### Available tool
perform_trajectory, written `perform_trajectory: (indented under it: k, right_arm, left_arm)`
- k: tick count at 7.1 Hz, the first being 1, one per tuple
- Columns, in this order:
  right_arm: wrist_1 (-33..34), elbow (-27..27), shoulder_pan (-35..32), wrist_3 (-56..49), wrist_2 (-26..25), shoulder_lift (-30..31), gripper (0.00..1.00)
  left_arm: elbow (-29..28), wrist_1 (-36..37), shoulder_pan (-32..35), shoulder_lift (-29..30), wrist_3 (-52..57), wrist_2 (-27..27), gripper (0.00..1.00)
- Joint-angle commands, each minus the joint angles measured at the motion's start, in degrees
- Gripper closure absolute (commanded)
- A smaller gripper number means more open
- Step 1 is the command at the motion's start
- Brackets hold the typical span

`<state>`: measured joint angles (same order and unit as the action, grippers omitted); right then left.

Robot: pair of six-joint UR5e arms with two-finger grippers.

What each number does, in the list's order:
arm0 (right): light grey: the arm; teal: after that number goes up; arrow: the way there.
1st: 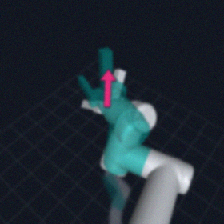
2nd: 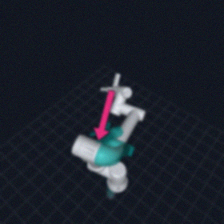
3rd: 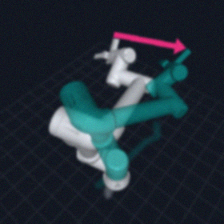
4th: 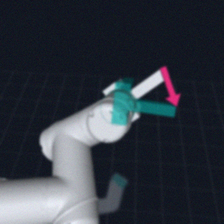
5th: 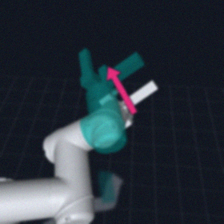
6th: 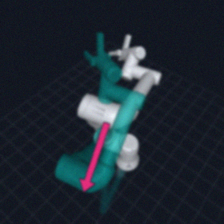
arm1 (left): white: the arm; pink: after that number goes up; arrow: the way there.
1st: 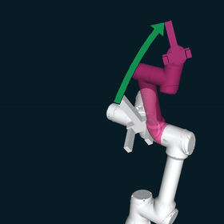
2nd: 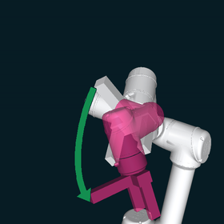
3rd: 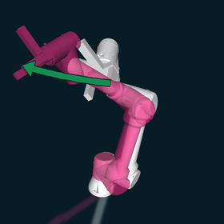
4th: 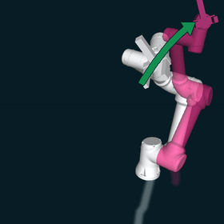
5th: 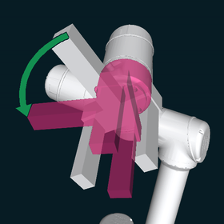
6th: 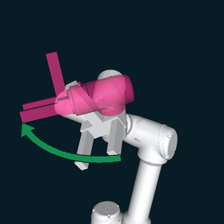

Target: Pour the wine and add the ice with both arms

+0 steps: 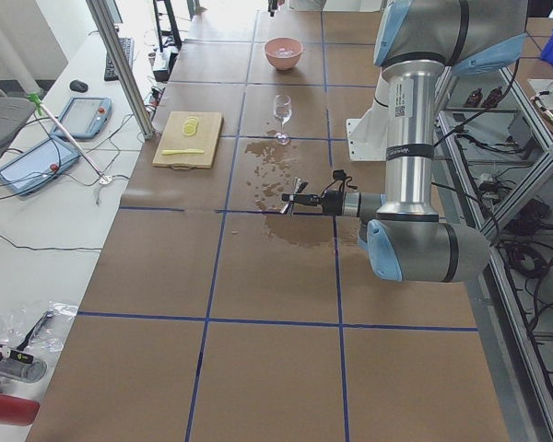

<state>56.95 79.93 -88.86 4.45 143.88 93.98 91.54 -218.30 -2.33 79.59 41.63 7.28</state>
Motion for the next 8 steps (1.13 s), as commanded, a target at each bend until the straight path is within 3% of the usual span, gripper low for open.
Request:
perform_trajectory:
  k: [1,3,5,6,7,8]
  right_arm:
    - [0.00,0.05,0.00,0.03,0.00,0.07,0.00]
    - [0.00,0.05,0.00,0.12,0.08,0.15,0.00]
    - [-0.09,0.23,0.00,0.03,0.08,0.15,0.00]
    - [-0.26,0.75,-0.09,0.11,0.08,0.76,0.00]
    - [-2.96,0.67,0.00,0.20,0.08,2.07,0.00]
    - [-6.03,0.67,0.00,0.46,0.17,3.65,0.00]
  left_arm:
    - [-1.44,-2.64,-0.21,-11.61,0.29,1.86,1.00]
    - [-9.15,-8.08,-0.21,-11.74,0.20,2.04,1.00]
    - [-13.83,-7.75,-0.56,-11.82,0.46,2.39,1.00]
    - [-13.40,-7.58,-0.57,-11.91,6.04,3.52,1.00]
    - [-12.79,-7.23,-0.83,-11.91,21.15,2.32,1.00]
    - [-12.79,-7.57,-0.92,-11.82,28.52,-0.05,1.00]
